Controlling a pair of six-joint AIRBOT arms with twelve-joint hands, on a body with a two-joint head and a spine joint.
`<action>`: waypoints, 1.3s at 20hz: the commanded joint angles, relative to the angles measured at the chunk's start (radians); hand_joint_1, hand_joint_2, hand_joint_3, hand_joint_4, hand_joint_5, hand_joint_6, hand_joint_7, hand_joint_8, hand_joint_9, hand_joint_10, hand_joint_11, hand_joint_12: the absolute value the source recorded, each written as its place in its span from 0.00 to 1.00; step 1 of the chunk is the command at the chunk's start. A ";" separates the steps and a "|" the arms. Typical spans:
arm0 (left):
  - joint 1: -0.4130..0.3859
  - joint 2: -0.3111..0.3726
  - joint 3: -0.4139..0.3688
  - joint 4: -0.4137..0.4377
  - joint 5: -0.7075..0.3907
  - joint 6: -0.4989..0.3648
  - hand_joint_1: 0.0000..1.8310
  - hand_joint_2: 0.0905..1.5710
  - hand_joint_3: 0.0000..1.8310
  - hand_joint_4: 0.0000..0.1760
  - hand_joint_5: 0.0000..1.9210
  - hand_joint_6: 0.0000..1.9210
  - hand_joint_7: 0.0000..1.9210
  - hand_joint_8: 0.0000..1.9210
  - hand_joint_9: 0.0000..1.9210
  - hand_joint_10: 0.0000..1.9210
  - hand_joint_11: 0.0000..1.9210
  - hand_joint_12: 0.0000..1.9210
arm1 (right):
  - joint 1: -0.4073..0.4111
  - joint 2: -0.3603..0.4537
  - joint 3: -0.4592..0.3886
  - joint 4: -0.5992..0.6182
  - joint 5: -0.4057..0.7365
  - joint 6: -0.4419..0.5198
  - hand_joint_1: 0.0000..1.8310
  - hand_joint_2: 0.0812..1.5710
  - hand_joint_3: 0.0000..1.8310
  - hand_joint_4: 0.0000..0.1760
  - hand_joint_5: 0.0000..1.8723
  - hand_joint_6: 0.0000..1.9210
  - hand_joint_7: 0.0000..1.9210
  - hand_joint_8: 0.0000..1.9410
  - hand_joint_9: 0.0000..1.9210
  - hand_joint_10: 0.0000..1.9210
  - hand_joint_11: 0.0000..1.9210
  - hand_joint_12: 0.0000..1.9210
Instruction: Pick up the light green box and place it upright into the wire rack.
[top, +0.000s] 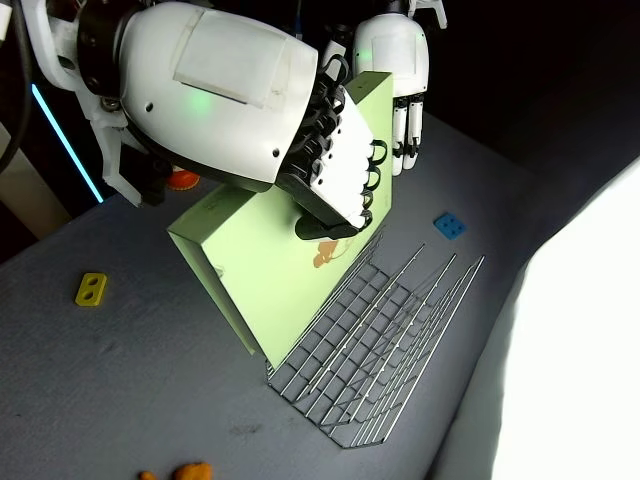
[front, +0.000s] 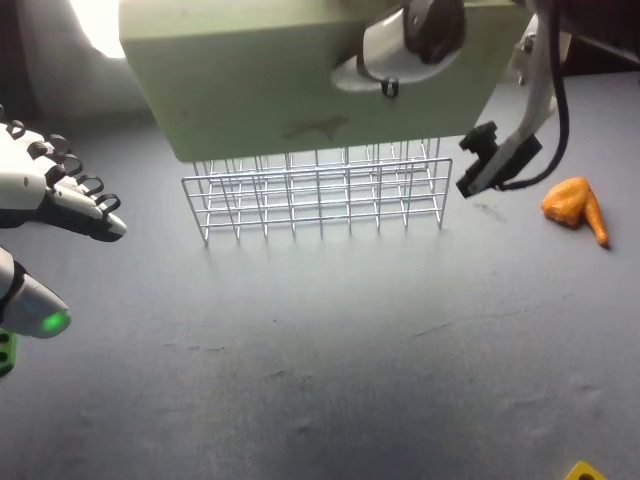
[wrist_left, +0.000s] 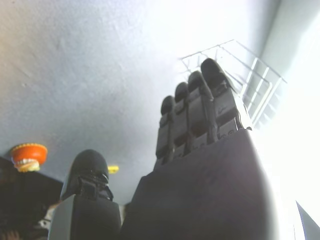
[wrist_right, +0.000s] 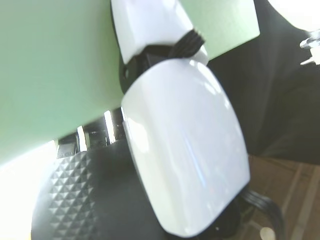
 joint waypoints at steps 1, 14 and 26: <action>-0.006 -0.002 -0.002 0.009 0.066 0.000 0.07 0.74 0.00 0.03 0.08 0.00 0.11 0.00 0.10 0.00 0.00 0.32 | 0.018 -0.001 0.003 -0.091 -0.017 0.032 0.75 0.72 0.00 0.00 0.46 0.50 0.47 0.60 0.42 0.77 0.33 0.86; -0.006 -0.004 -0.002 0.009 0.066 0.000 0.10 0.71 0.00 0.00 0.13 0.00 0.15 0.00 0.11 0.00 0.00 0.28 | -0.059 -0.056 0.104 -0.188 -0.023 0.193 0.69 0.72 0.00 0.00 0.50 0.47 0.48 0.67 0.41 0.77 0.31 0.94; -0.006 -0.004 -0.002 0.009 0.066 0.000 0.04 0.76 0.00 0.00 0.14 0.00 0.12 0.00 0.09 0.00 0.00 0.19 | -0.099 -0.104 0.179 -0.231 -0.019 0.265 0.69 0.71 0.00 0.00 0.52 0.43 0.49 0.65 0.42 0.73 0.32 0.89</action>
